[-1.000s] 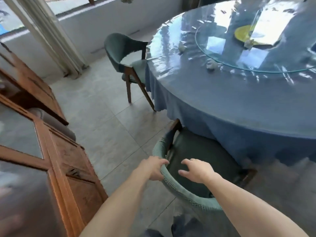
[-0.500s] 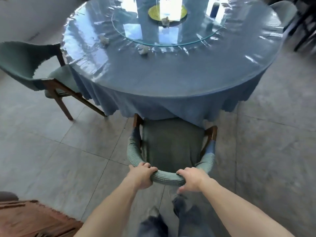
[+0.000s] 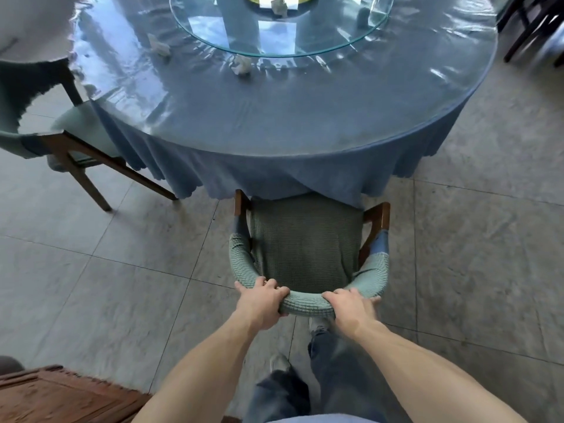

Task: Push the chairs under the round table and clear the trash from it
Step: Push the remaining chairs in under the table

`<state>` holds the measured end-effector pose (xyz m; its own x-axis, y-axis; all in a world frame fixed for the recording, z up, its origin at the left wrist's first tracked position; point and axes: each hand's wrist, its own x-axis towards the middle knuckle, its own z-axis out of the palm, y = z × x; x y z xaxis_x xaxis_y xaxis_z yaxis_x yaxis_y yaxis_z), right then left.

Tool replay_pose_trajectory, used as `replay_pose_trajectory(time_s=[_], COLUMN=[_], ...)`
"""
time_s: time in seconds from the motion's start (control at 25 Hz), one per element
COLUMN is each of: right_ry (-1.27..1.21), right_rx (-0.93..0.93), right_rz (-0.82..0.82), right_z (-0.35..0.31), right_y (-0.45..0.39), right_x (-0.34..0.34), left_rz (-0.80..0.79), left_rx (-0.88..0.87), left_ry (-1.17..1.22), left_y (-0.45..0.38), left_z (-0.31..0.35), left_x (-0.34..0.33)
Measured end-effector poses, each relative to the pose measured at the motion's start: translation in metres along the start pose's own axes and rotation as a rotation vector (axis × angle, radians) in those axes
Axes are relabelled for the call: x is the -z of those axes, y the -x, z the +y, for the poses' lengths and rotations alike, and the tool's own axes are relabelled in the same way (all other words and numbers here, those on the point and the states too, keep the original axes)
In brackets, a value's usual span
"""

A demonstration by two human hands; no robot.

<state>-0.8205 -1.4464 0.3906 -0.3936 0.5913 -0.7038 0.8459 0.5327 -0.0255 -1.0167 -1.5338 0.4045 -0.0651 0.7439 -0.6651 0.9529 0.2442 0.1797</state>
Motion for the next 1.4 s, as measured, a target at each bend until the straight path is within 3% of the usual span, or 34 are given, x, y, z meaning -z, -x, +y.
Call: replay_pose_trajectory(time_s=[1.04, 1.4], right_ry=[0.059, 0.127], right_rx=[0.119, 0.171], right_rz=[0.090, -0.056], right_z=[0.054, 0.033], right_y=[-0.175, -0.166], right_x=[0.178, 0.209], left_rz=[0.086, 0.171], left_rx=[0.169, 0.217], left_ry=[0.105, 0.128], left_y=[-0.168, -0.151], left_z=[-0.015, -0.024], left_x=[0.158, 0.163])
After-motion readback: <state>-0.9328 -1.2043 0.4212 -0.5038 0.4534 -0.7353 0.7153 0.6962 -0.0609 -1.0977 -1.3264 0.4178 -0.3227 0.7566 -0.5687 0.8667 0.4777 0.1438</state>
